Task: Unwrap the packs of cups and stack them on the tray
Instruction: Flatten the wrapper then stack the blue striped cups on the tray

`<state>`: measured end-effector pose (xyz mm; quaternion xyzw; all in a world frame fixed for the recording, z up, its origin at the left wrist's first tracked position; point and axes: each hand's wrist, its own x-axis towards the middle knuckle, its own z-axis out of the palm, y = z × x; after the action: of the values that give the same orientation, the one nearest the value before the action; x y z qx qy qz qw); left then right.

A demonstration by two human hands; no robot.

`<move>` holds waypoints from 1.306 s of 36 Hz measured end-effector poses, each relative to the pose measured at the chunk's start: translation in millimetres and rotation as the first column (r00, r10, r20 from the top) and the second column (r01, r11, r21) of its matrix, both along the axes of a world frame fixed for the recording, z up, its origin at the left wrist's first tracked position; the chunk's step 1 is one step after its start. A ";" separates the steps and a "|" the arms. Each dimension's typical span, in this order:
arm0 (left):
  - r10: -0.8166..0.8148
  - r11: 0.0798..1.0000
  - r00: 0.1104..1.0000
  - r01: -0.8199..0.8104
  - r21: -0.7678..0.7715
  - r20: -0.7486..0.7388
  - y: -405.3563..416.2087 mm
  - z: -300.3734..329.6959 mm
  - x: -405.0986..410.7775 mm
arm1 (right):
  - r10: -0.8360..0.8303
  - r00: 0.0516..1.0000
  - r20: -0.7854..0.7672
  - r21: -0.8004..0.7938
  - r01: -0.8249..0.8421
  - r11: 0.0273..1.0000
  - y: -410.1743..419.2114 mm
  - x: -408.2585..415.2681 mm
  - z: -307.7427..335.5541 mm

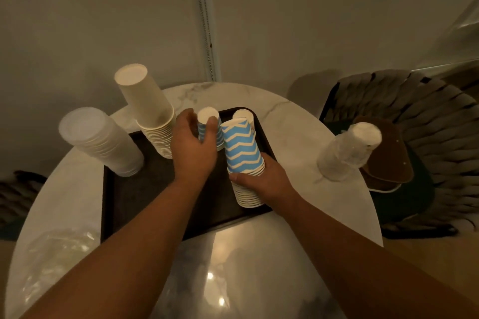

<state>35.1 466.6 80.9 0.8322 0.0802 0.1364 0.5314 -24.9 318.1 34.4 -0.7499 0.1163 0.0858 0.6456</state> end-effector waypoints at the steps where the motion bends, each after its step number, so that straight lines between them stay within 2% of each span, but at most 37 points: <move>1: -0.012 0.996 1.000 0.013 -0.083 0.007 -3.7 4.1 -9.6 | 0.014 1.000 -0.004 0.014 -0.014 1.000 1.7 -0.5 0.6; 5: -0.224 0.897 0.950 0.113 -0.427 -0.217 -13.3 10.5 -22.2 | 0.114 0.993 -0.013 0.020 -0.113 0.993 10.2 -4.9 4.8; 8: -0.277 0.847 0.928 0.113 -0.519 -0.251 -14.1 12.3 -24.5 | 0.133 0.991 -0.012 -0.009 -0.133 0.991 14.8 -8.0 7.1; 14: -0.083 0.898 0.963 -0.039 -0.438 -0.255 -16.6 6.3 -26.1 | 0.089 0.995 0.051 -0.193 -0.078 0.978 24.0 -11.3 9.9; 18: -0.045 0.926 0.978 -0.035 -0.376 -0.202 -17.0 14.3 -16.9 | 0.026 0.998 0.059 -0.226 -0.012 0.974 21.1 -13.5 10.1; 20: -0.025 0.937 0.992 -0.019 -0.348 -0.123 -14.6 26.2 -3.2 | -0.011 0.999 0.053 -0.216 0.022 0.976 15.8 -15.3 7.5; 25: -0.014 0.976 0.982 0.055 -0.211 0.191 -5.7 63.4 40.0 | -0.054 0.998 0.031 -0.150 0.058 0.987 5.6 -15.2 5.5; 27: -0.019 0.989 0.970 0.054 -0.139 0.242 -3.5 63.2 54.2 | -0.061 0.998 0.031 -0.131 0.065 0.989 3.4 -13.6 5.4; 35: -0.043 0.998 0.998 0.041 0.040 0.039 -1.5 10.5 66.6 | -0.066 0.998 0.021 -0.108 0.067 0.992 -8.5 -8.8 -3.7; 43: -0.048 0.993 0.991 0.062 0.105 -0.127 4.1 -17.4 63.3 | -0.052 0.999 -0.004 -0.107 0.051 0.993 -12.0 -6.9 -6.0; 47: -0.044 0.997 0.980 0.055 0.053 -0.192 4.7 -12.2 57.4 | -0.039 0.999 -0.016 -0.106 0.037 0.994 -9.4 -6.9 -5.8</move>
<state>92.5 471.2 68.8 0.8583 0.1060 0.0448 0.5000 -31.8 308.7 28.6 -0.7799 0.1406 0.0742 0.6054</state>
